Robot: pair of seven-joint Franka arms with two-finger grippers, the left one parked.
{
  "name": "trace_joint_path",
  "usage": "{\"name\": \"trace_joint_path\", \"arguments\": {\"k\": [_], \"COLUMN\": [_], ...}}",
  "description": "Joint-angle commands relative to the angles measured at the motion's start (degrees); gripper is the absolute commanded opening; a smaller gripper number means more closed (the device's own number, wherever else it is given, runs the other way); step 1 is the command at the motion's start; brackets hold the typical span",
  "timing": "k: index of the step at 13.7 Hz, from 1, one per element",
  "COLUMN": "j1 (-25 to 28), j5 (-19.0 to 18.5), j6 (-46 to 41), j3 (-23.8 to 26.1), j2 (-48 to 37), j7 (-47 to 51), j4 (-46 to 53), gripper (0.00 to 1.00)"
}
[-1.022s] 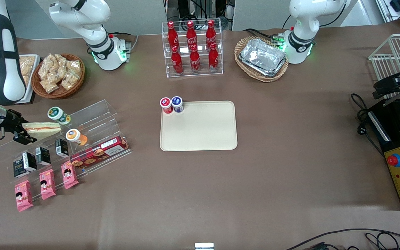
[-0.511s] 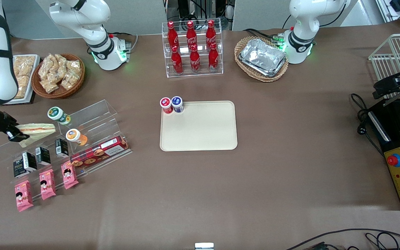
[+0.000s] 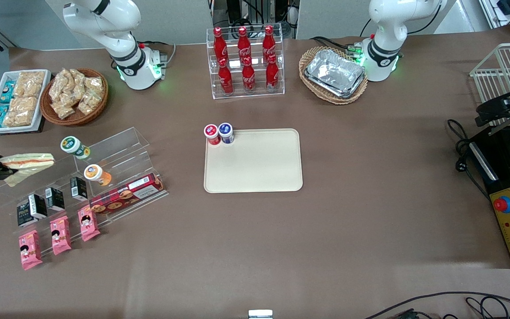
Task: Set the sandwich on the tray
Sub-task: 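Lift the sandwich out of the rack with the right gripper, then carry the sandwich over the cream tray with the right gripper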
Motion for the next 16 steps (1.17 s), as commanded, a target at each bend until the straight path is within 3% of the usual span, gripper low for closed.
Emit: {"name": "trace_joint_path", "arguments": {"k": [1,6,16], "j1": [-0.1,5.3,30.6], "j5": [2.8,4.3,8.2], "j6": [-9.7,-18.1,-14.6], "j3": [0.4,0.7,0.9], "j2": [1.7,1.3,2.4], "j7": [-1.0,-0.3,22.3], "j4": [8.4,14.5,14.6], "gripper": [0.18,0.19,0.23]}}
